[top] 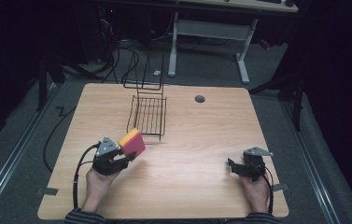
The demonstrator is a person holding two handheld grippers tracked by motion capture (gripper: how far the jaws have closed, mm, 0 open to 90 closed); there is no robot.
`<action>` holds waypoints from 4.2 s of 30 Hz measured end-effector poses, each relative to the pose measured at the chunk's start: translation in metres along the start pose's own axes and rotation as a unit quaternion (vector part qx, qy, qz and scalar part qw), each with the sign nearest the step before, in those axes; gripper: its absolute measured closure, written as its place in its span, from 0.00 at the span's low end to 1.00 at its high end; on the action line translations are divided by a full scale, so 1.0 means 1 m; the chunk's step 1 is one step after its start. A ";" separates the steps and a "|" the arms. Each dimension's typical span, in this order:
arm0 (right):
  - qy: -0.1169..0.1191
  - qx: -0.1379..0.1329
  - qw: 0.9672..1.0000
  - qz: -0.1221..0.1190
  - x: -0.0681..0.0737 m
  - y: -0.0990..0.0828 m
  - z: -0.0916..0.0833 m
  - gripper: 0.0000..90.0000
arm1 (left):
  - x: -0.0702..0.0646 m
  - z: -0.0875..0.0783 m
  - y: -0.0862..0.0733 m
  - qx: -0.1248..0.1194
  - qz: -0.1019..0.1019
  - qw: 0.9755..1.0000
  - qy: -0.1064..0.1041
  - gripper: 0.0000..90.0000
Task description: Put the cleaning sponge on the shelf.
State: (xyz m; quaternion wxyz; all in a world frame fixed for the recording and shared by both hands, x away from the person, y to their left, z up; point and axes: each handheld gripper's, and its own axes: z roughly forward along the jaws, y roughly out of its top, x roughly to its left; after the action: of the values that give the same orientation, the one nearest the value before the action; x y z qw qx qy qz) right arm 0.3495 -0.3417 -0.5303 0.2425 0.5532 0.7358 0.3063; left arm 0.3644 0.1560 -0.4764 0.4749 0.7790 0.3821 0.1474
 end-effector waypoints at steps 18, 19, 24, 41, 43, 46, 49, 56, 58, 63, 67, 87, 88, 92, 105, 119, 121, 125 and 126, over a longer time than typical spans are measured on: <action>0.000 0.000 1.000 0.000 0.000 0.000 0.000 0.29 | 0.013 -0.007 0.034 -0.005 0.014 1.000 0.009 0.68; 0.000 0.000 1.000 0.000 0.000 0.000 0.000 0.29 | 0.014 -0.006 0.036 -0.005 0.015 1.000 0.009 0.68; 0.000 0.000 1.000 0.000 0.000 0.000 0.000 0.29 | 0.017 -0.003 0.047 -0.007 0.024 1.000 0.007 0.68; 0.000 0.000 1.000 0.002 0.000 0.000 0.000 0.29 | 0.031 0.018 0.073 -0.004 0.029 0.999 0.016 0.68; 0.000 0.001 1.000 0.002 0.000 0.000 0.000 0.29 | 0.032 0.023 0.075 -0.001 0.031 0.999 0.020 0.68; 0.000 0.000 1.000 0.001 0.000 0.000 0.000 0.29 | 0.033 0.030 0.079 -0.001 0.036 0.999 0.025 0.68; 0.000 0.001 1.000 0.002 0.000 0.000 0.000 0.29 | 0.034 0.034 0.080 -0.001 0.030 0.999 0.024 0.68; 0.000 0.001 1.000 0.002 0.000 0.000 0.000 0.29 | 0.044 0.050 0.082 0.006 0.021 0.999 0.038 0.68; 0.001 0.001 1.000 0.002 0.001 0.000 0.000 0.29 | 0.045 0.057 0.083 0.012 0.024 0.999 0.044 0.68; 0.001 0.001 1.000 0.001 0.001 0.000 0.000 0.29 | 0.047 0.066 0.083 0.001 0.015 0.999 0.042 0.68; 0.001 0.001 1.000 0.001 0.001 0.000 0.000 0.29 | 0.053 0.078 0.079 0.006 0.002 0.999 0.047 0.68; 0.001 0.001 1.000 0.002 0.000 0.000 0.000 0.29 | 0.059 0.125 0.074 0.032 0.001 0.996 0.080 0.68; 0.001 0.001 1.000 0.002 0.000 0.000 0.000 0.29 | 0.060 0.126 0.073 0.033 -0.003 0.996 0.080 0.68; 0.001 0.001 1.000 0.002 0.000 0.000 0.000 0.29 | 0.061 0.130 0.070 0.041 -0.001 0.996 0.084 0.67; 0.001 0.001 1.000 0.002 0.001 0.000 0.000 0.29 | 0.062 0.131 0.069 0.042 -0.008 0.996 0.079 0.66; 0.001 0.001 1.000 0.002 0.001 0.000 0.000 0.29 | 0.063 0.129 0.069 0.052 -0.021 0.995 0.078 0.41; 0.001 0.001 1.000 0.002 0.001 0.000 0.000 0.29 | 0.062 0.128 0.070 0.051 -0.021 0.995 0.079 0.36; 0.001 0.001 1.000 0.002 0.001 0.000 0.000 0.29 | 0.061 0.123 0.071 0.055 -0.021 0.995 0.076 0.31; 0.001 0.001 1.000 0.002 0.001 0.000 0.000 0.29 | 0.060 0.121 0.071 0.052 -0.021 0.996 0.074 0.31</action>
State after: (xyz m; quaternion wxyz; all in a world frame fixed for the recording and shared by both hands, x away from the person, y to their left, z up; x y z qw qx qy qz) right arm 0.3492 -0.3412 -0.5302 0.2404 0.5542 0.7356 0.3066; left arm 0.5087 0.1059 -0.4854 0.4073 0.7810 0.4399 0.1747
